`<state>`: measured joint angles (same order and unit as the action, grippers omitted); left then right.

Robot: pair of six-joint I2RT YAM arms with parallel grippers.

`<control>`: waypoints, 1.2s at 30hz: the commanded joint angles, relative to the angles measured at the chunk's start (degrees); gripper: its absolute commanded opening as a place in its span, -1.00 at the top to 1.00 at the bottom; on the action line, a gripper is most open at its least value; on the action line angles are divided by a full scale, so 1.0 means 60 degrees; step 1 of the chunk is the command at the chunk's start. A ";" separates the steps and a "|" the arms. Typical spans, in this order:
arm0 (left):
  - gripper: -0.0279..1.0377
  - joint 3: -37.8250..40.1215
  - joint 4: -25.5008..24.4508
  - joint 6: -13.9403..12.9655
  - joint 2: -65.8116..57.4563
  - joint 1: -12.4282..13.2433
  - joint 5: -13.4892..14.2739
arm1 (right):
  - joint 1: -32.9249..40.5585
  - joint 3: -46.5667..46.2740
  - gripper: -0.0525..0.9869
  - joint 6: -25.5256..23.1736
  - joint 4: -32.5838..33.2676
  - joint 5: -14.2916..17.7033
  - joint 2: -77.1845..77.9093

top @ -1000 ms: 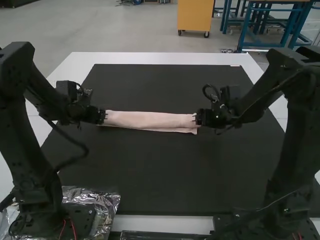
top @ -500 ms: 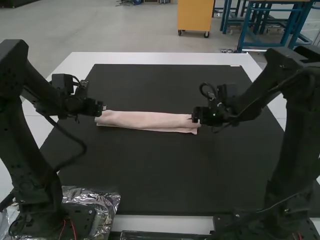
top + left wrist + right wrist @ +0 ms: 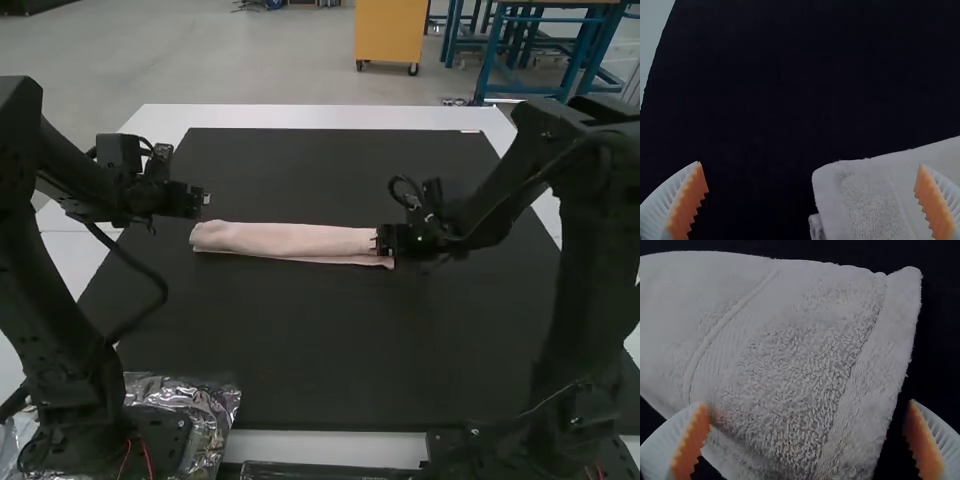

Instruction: Fold the towel.

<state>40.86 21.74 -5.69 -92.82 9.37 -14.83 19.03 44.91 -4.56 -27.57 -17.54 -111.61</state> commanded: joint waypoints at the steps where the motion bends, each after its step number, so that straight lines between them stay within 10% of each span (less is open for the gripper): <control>1: -0.88 0.0250 -0.0005 0.0070 0.0293 0.0006 -0.0063 | 0.0257 0.0133 -0.62 0.0100 -0.0033 0.0052 -0.0426; 4: -0.88 0.0250 0.0010 0.0070 0.0367 0.0021 -0.0048 | 0.0257 0.0118 0.95 0.0100 -0.0224 -0.0431 -0.0675; 21: -0.87 0.0499 0.0039 0.0041 0.0586 -0.0243 0.0348 | -0.2776 -0.0438 0.95 0.0760 0.0977 -0.1310 0.2357; 36: -0.87 0.0646 0.0142 -0.0018 0.0806 -0.1165 0.1095 | -0.0051 0.0382 0.95 0.0349 0.1270 -0.0929 0.2679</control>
<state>43.29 21.98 -5.74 -90.67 2.24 -9.69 15.49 45.15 -1.34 -19.33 -23.79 -95.83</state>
